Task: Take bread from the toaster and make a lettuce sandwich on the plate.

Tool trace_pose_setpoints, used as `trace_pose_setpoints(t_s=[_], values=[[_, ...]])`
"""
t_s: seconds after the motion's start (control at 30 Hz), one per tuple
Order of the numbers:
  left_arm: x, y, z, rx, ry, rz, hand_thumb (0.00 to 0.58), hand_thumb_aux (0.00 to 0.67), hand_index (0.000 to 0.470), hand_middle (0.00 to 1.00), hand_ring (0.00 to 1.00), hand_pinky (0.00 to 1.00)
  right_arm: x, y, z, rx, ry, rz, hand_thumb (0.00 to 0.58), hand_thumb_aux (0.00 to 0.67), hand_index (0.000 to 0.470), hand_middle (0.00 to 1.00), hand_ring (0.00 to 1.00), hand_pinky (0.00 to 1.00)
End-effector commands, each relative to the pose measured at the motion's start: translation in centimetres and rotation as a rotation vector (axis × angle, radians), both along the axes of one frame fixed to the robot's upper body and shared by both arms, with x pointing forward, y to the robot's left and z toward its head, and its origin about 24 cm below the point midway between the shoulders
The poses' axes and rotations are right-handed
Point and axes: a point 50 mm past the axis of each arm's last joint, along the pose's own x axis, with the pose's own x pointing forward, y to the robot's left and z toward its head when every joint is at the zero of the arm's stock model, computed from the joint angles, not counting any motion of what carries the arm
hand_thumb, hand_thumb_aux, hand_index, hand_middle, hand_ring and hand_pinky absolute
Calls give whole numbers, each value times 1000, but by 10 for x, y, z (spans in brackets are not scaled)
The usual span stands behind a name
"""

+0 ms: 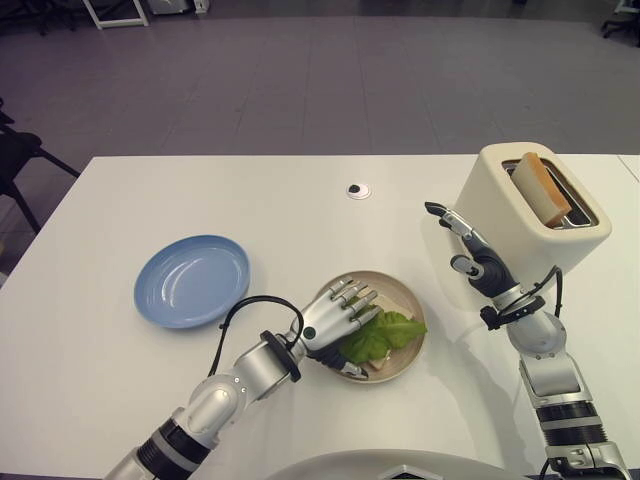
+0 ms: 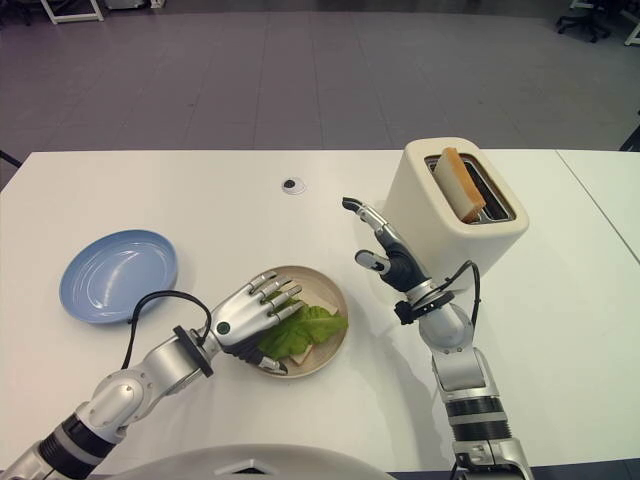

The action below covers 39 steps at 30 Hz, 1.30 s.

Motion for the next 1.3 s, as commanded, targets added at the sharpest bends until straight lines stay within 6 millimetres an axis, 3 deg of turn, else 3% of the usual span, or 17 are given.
trace_pose_setpoints(t_s=[0.03,0.3,0.43,0.53,0.6,0.7,0.77,1.03,1.07,1.1,1.13,1.17,1.3], values=[[2,3,-1,-5,25,24,0,0,0,0,0,0,2,2,3,-3,-5,10,0,0,0,0,0,0],[14,13,30,-178,-37,81,0,0,0,0,0,0,1,5,9,-10,-41,36,0,0,0,0,0,0],[12,27,46,-431,-4,155,0,0,0,0,0,0,-3,-3,43,-104,-233,15,0,0,0,0,0,0],[-1,39,47,-670,86,207,0,0,0,0,0,0,-4,-29,80,-210,-394,-122,0,0,0,0,0,0],[-10,48,37,-813,160,257,0,0,0,0,0,0,-1,-55,91,-295,-436,-261,0,0,0,0,0,0],[-14,55,25,-994,256,300,0,0,0,0,0,0,10,-94,86,-481,-402,-460,0,0,0,0,0,0],[-12,57,24,-1064,282,280,0,0,0,0,0,0,14,-108,77,-540,-356,-517,0,0,0,0,0,0],[-9,57,22,-1105,284,236,0,0,0,0,0,0,23,-125,35,-576,-156,-558,0,0,0,0,0,0],[-9,57,22,-1103,286,234,0,0,0,0,0,0,24,-126,33,-573,-138,-558,156,97,68,0,0,0],[-9,57,22,-1098,287,233,0,0,0,0,0,0,24,-127,30,-570,-123,-558,464,370,260,0,0,0],[-10,57,21,-1094,286,234,0,0,0,0,0,0,25,-127,28,-565,-109,-555,535,483,339,0,0,0],[-10,58,21,-1089,285,237,0,0,0,0,0,0,25,-127,26,-561,-98,-553,555,531,372,0,0,0],[-10,59,21,-1084,278,249,0,0,0,0,0,0,27,-129,23,-533,-75,-556,572,594,417,0,0,0]])
